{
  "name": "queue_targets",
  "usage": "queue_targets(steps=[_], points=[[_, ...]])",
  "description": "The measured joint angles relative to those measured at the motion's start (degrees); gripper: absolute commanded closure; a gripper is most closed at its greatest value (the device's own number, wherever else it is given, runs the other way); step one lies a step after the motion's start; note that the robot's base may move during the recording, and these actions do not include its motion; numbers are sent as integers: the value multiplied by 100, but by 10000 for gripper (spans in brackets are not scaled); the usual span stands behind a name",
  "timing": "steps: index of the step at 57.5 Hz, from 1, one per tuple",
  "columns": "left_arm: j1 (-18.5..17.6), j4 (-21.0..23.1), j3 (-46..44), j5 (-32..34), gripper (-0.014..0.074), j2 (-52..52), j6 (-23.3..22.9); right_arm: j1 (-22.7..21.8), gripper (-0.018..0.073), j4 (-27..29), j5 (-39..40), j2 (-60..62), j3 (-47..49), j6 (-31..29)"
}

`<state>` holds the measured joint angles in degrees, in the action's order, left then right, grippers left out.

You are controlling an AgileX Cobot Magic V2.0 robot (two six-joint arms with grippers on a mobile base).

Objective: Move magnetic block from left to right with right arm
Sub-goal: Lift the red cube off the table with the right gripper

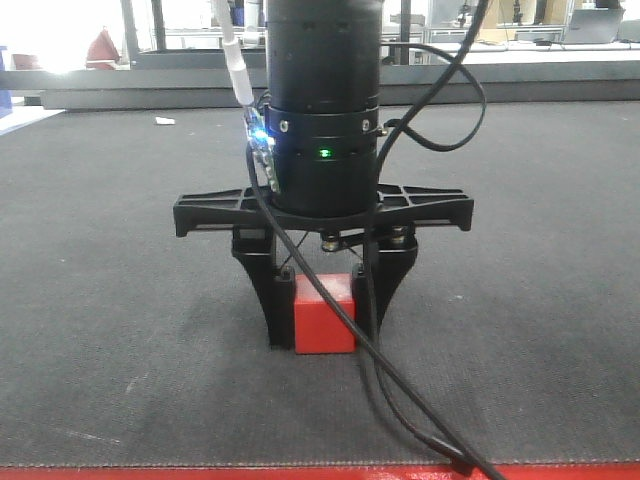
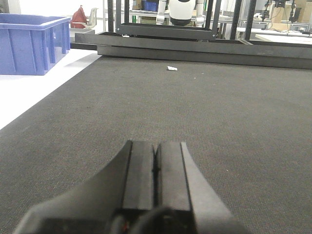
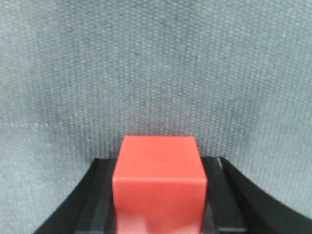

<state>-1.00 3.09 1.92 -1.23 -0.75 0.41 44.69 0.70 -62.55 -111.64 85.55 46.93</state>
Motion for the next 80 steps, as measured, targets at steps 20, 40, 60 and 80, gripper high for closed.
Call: queue_targets(steps=[20,40,60,80], points=[[0,0,0,0,722,0,0,-36,228,-302,-39,1005,-238,-249],[0,0,0,0,722,0,0,-915,228,-398,845,2858,-1988,-1626],[0,0,0,0,722,0,0,-2703,228,-364,2453,5321,-4156,-3066],[0,0,0,0,722,0,0,-4293,228,593,4499,7413,-5782,-5044]])
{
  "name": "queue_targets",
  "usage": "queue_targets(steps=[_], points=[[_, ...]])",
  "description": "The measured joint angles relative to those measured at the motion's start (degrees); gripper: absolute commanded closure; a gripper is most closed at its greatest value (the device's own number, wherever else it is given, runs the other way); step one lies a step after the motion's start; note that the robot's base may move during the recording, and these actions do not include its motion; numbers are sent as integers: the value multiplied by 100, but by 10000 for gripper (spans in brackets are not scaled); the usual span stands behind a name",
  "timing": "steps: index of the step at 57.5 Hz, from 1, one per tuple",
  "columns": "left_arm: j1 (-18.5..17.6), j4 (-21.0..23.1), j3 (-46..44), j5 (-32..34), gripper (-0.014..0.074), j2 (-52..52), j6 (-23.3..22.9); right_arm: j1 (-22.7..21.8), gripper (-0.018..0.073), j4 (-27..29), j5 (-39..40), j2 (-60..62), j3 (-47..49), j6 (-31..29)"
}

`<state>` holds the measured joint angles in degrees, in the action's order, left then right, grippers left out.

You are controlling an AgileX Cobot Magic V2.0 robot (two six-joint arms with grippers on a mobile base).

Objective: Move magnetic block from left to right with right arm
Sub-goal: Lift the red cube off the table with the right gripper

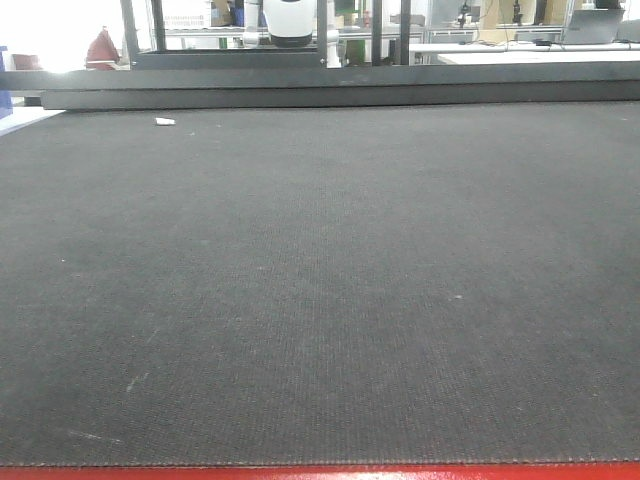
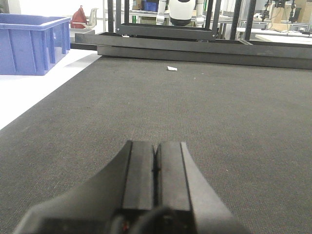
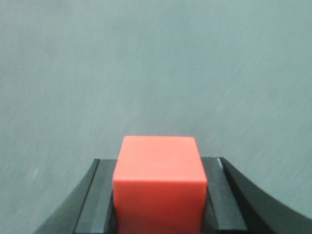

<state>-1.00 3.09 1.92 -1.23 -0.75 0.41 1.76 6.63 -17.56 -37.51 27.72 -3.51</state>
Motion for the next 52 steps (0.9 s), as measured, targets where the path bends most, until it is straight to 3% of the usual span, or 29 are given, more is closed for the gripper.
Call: queue_targets(steps=[13,32,52], points=[[0,0,0,0,722,0,0,-83,228,212,888,1102,-683,-388],[0,0,0,0,722,0,0,-83,228,208,571,2511,-789,-212],[0,0,0,0,722,0,0,-83,228,-311,270,3040,-1023,175]])
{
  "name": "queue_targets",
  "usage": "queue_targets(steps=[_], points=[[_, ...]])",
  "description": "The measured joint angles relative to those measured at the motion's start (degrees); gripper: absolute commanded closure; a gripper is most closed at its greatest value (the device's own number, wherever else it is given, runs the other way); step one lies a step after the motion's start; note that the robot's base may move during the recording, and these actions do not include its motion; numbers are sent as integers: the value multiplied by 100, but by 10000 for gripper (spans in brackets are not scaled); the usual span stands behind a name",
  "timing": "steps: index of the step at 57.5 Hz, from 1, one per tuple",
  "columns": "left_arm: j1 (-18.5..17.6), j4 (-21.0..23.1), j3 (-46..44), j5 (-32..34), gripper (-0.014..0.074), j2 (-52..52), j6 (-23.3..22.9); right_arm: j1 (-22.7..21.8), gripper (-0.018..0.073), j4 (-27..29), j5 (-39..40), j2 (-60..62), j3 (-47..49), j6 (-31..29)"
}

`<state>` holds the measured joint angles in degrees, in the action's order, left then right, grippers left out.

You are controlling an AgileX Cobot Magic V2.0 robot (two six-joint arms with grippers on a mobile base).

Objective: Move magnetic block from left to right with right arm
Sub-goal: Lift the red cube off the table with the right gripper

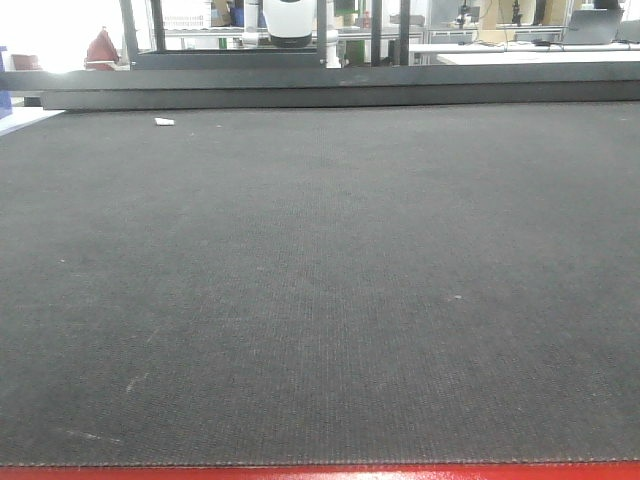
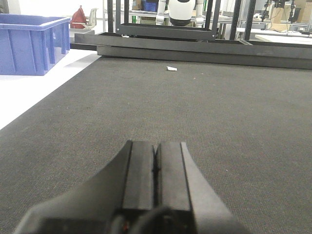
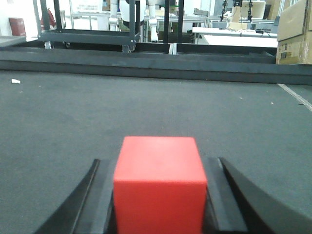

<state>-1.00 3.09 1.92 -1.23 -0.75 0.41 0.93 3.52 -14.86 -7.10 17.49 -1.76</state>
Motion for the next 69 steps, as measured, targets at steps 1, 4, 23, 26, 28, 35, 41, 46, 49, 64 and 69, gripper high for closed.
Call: queue_targets(steps=[1,4,23,26,28,35,41,46,49,64,69], points=[[0,0,0,0,722,0,0,0,228,0,0,0,0,2],[0,0,0,0,722,0,0,0,228,-12,0,0,0,12],[0,0,0,0,722,0,0,0,228,-22,-10,0,0,12],[0,0,0,0,722,0,0,0,228,-22,-10,0,0,12],[0,0,0,0,722,0,0,0,228,-22,-10,0,0,12],[0,0,0,0,722,0,0,0,228,-22,-10,0,0,21],[0,0,0,0,722,0,0,0,228,-22,-10,0,0,21],[0,0,0,0,722,0,0,0,228,-22,-10,0,0,21],[0,0,0,0,722,0,0,0,228,-22,-10,0,0,21],[0,0,0,0,722,0,0,0,228,-32,-10,0,0,21],[0,0,0,0,722,0,0,0,228,-32,-10,0,0,21]])
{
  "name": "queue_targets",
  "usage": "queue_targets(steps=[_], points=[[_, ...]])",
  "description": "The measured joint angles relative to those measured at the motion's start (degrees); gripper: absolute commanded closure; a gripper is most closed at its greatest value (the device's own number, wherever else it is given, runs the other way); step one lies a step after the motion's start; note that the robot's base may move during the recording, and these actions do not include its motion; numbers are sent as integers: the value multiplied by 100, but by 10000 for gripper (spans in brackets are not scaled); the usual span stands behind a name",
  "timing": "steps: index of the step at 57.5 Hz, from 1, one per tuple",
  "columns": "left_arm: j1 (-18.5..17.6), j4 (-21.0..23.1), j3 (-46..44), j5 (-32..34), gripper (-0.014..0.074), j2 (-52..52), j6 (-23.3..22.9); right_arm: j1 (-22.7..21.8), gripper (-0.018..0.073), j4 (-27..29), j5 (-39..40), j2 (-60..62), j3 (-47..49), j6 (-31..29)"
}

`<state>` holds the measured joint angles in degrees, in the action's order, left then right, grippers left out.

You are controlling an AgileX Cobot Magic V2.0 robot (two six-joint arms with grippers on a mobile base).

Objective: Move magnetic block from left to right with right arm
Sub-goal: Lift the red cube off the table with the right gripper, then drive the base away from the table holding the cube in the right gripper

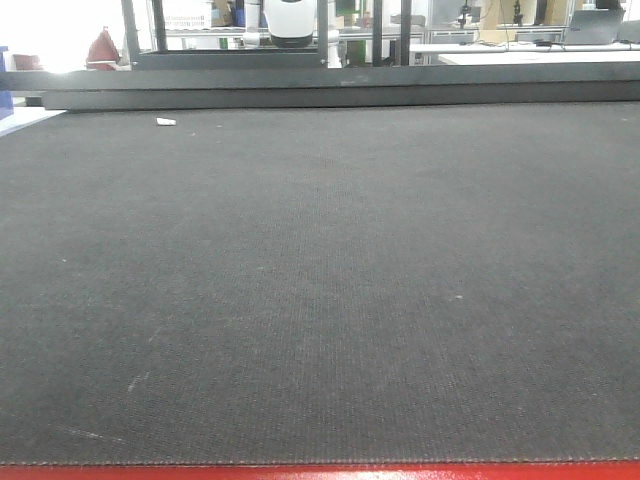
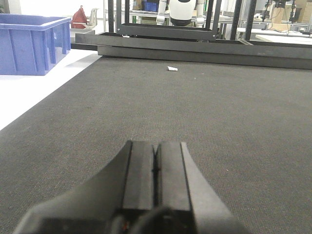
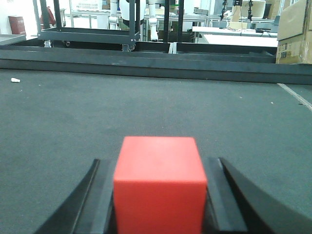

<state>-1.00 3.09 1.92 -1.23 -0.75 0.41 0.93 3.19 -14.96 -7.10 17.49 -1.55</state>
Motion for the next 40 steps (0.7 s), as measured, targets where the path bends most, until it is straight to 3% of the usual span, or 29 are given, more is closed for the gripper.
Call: queue_targets(steps=[40], points=[[0,0,0,0,722,0,0,0,228,0,0,0,0,12]])
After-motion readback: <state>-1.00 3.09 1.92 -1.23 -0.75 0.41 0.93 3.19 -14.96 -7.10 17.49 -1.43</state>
